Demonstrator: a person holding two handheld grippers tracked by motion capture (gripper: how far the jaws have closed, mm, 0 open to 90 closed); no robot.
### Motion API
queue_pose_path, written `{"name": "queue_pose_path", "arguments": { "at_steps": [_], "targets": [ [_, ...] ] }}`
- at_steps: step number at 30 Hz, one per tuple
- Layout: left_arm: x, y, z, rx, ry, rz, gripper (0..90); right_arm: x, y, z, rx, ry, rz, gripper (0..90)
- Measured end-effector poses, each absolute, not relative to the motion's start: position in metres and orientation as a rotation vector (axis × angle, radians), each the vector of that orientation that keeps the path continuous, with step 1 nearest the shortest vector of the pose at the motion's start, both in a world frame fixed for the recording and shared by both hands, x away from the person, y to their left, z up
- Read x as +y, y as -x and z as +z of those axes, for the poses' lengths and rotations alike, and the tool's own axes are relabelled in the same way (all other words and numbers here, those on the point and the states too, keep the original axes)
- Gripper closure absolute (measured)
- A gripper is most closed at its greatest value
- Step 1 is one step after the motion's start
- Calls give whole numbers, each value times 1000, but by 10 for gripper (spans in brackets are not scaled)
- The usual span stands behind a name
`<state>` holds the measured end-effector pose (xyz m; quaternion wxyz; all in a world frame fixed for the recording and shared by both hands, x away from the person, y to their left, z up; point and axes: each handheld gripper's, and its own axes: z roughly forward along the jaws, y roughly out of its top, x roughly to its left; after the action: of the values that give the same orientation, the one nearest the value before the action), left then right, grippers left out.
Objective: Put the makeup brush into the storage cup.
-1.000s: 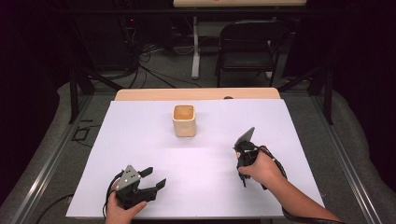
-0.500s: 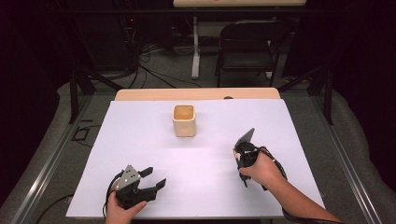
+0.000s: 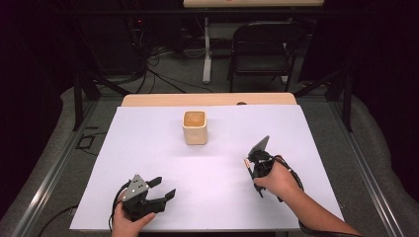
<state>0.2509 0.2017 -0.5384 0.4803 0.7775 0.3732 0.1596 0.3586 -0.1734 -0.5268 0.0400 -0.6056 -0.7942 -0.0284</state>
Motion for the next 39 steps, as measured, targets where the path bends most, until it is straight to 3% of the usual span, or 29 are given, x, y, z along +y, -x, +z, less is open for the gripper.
{"name": "queue_pose_path", "arguments": {
  "at_steps": [39],
  "targets": [
    [201,-251,-539,912,-1899,387,312,-164,-347,-498,-2582,1715,-233,849]
  ]
}}
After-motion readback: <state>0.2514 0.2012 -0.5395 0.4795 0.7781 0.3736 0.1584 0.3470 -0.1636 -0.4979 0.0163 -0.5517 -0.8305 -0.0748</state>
